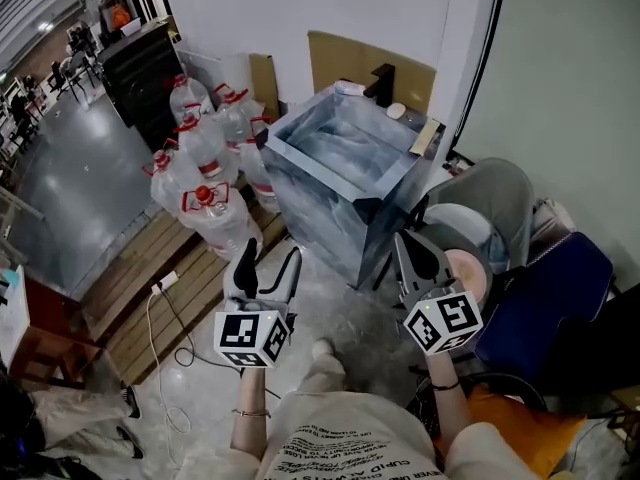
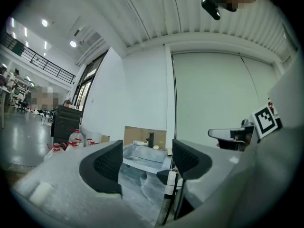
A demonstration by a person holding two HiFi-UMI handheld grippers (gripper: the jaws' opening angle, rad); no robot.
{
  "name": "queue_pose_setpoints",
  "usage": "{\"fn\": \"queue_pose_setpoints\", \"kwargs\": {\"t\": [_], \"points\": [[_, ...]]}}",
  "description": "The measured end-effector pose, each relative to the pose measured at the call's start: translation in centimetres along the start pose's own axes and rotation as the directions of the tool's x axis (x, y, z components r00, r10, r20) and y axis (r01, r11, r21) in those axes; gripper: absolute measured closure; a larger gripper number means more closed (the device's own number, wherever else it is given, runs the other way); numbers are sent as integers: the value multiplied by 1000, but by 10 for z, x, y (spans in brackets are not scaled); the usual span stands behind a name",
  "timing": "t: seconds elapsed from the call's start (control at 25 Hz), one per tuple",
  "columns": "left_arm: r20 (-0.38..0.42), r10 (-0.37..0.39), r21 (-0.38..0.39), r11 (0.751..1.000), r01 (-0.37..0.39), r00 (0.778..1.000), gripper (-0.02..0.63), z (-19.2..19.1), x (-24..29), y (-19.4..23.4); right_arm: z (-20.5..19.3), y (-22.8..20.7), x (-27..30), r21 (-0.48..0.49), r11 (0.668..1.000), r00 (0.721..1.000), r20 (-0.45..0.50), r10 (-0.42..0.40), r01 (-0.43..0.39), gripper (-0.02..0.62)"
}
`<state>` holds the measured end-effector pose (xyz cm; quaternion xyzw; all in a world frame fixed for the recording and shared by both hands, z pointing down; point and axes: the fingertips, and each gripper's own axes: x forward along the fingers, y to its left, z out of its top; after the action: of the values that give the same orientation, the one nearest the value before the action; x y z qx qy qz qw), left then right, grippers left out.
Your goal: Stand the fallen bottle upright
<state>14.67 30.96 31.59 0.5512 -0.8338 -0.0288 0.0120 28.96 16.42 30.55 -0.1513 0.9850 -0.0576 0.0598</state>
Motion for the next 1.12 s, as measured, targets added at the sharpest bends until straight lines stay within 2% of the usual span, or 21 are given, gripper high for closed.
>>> {"fn": "queue_pose_setpoints", "kwargs": {"t": [0.28, 0.56, 1.12], "points": [[-9, -32, 7, 999, 32, 999, 288, 1, 74, 45, -13, -36, 73, 41, 995, 996, -16, -90, 91, 592], [-22, -54, -3, 999, 54, 998, 275, -3, 133, 88, -23, -54, 136, 52, 990, 991, -17, -130, 131, 592], [-37, -90, -16, 996, 89, 995, 273, -14, 198, 124, -37, -87, 193, 66, 978, 981, -19, -195, 196, 592]]}}
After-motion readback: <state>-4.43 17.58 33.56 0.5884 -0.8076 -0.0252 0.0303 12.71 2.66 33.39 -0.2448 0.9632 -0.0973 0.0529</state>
